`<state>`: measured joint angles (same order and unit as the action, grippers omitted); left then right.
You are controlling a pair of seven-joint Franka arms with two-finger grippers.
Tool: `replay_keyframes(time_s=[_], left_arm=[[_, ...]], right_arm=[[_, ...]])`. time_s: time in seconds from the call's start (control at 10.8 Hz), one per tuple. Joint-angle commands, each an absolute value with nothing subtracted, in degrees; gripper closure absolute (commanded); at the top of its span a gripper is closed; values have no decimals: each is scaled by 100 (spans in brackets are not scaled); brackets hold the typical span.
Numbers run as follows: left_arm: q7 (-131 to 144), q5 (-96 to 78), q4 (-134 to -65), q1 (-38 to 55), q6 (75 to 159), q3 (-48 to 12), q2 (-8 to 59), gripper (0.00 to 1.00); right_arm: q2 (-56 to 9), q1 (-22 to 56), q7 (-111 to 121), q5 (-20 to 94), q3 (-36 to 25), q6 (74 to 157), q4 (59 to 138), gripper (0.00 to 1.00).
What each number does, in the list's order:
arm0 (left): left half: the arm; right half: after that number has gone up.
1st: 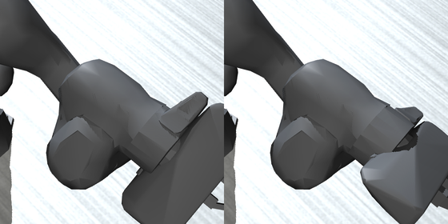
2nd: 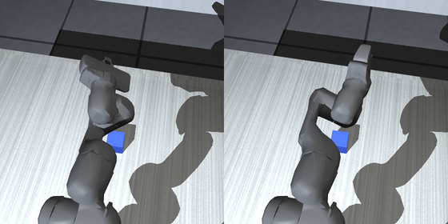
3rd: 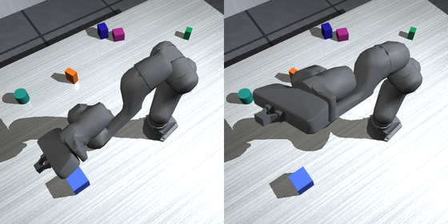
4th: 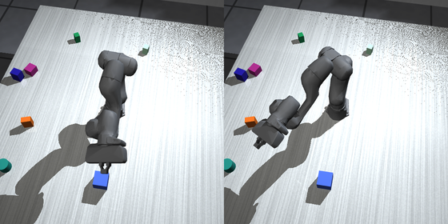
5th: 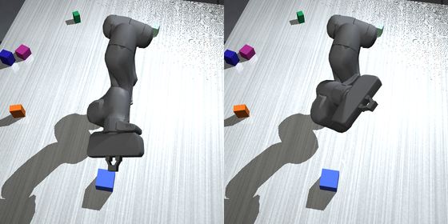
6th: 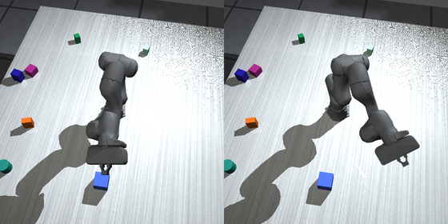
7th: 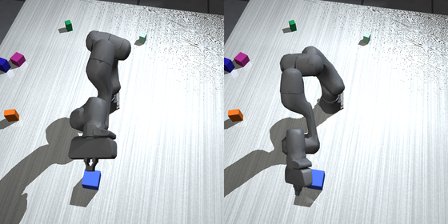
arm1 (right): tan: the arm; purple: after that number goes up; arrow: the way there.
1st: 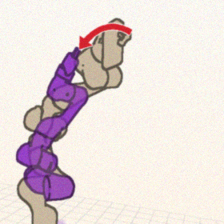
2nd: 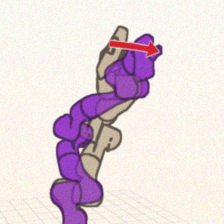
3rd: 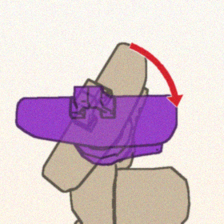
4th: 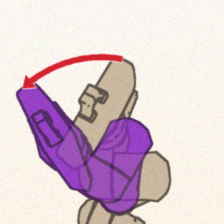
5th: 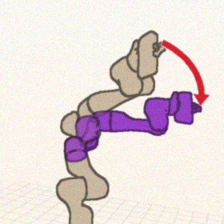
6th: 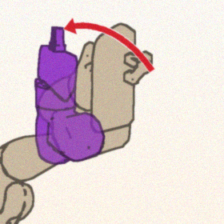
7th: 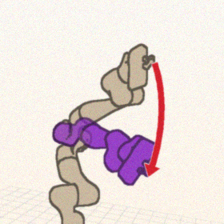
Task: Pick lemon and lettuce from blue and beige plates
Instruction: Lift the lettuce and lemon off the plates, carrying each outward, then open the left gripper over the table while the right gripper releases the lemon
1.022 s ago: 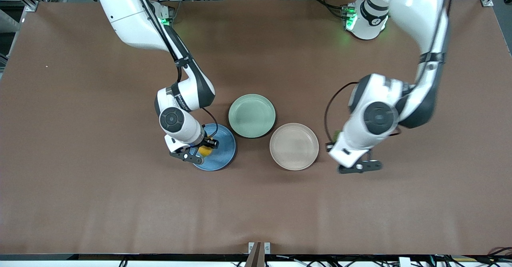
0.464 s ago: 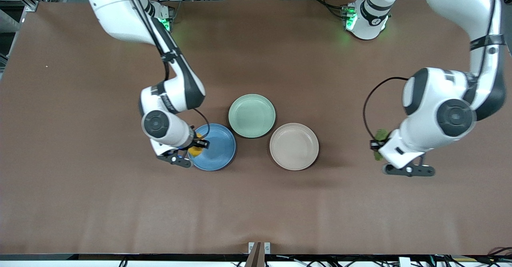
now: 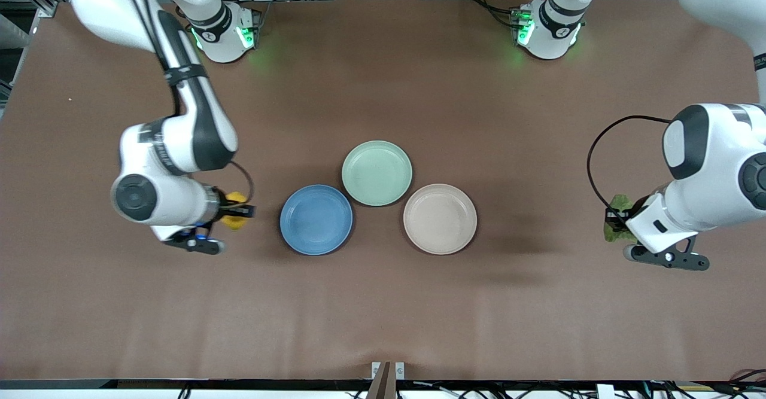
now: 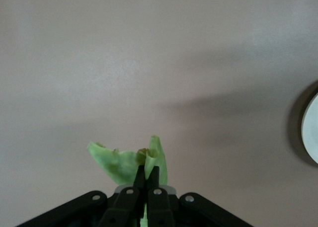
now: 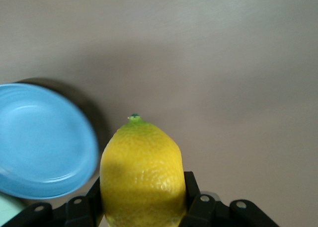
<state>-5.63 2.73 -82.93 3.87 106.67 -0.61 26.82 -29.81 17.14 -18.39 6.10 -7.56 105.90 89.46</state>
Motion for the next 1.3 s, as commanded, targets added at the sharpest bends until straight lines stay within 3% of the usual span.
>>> replay_keyframes(time_s=[0.0, 0.46, 0.84, 1.21], left_arm=[[-554, 273, -8385, 396, 10591, -123, 2593, 1], [-265, -103, -8804, 248, 10608, -132, 2418, 0], [105, -158, -10357, 246, 11835, -141, 1541, 0], [193, -158, -11844, 246, 12900, -149, 688, 0]], right_arm=[[-2927, 1311, -1338, 404, -686, 10564, 9070, 88], [-3006, 730, -703, 37, -686, 10948, 9385, 88], [-3067, 686, -703, 18, -686, 12293, 10237, 88], [-3260, 694, -712, 18, -686, 12884, 10477, 88]])
